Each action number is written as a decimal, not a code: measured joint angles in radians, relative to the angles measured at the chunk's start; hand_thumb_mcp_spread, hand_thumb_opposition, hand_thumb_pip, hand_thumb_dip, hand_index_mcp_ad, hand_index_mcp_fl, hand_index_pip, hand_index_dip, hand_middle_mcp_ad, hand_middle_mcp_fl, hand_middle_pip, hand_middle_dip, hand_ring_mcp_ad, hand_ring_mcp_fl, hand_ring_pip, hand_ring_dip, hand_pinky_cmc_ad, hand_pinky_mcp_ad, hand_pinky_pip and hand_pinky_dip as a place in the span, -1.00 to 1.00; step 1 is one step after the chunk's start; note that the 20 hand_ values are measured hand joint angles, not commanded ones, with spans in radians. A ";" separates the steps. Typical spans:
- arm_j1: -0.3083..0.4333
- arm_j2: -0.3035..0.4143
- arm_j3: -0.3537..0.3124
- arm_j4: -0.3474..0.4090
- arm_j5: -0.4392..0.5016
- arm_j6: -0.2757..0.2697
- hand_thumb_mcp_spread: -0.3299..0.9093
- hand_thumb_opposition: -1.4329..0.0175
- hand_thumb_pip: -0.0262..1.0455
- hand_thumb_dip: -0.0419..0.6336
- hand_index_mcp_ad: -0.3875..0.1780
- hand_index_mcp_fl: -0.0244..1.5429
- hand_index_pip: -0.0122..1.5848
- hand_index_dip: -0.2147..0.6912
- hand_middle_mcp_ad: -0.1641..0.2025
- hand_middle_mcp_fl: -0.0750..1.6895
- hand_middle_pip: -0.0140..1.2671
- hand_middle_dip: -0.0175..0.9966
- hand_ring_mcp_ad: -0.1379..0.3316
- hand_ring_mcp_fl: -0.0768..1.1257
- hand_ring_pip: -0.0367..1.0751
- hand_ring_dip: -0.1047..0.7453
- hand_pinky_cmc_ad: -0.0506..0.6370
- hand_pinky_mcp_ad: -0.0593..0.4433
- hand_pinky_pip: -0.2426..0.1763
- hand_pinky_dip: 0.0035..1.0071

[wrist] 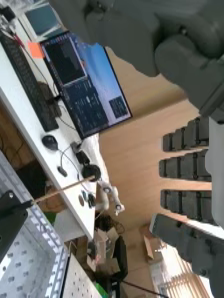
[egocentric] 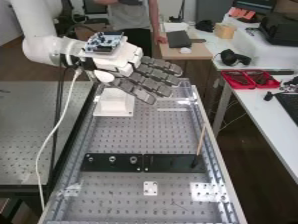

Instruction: Grab the pcb board and place it in the clear container

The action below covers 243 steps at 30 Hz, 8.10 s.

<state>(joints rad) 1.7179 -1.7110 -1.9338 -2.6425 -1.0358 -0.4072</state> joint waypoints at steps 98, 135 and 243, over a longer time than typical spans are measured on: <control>0.093 -0.496 0.226 0.013 0.702 0.094 0.04 -0.14 0.32 -0.21 0.28 -0.94 0.93 -0.06 0.65 -0.90 -0.76 -0.72 0.42 -0.87 -0.69 -0.83 0.06 0.01 -0.44 0.61; 0.070 -0.541 0.256 -0.025 0.697 0.103 0.04 -0.14 0.32 -0.21 0.28 -0.92 0.94 -0.06 0.65 -0.89 -0.75 -0.69 0.40 -0.87 -0.69 -0.83 0.06 0.03 -0.44 0.61; 0.043 -0.542 0.239 0.108 0.641 -0.054 0.17 -0.24 0.28 -0.18 0.28 -0.57 0.92 -0.19 0.39 -0.76 -0.76 -0.69 0.41 -0.87 -0.71 -0.82 0.06 -0.11 -0.34 0.14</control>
<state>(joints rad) 1.7606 -2.2532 -1.6952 -2.5342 -0.3944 -0.4609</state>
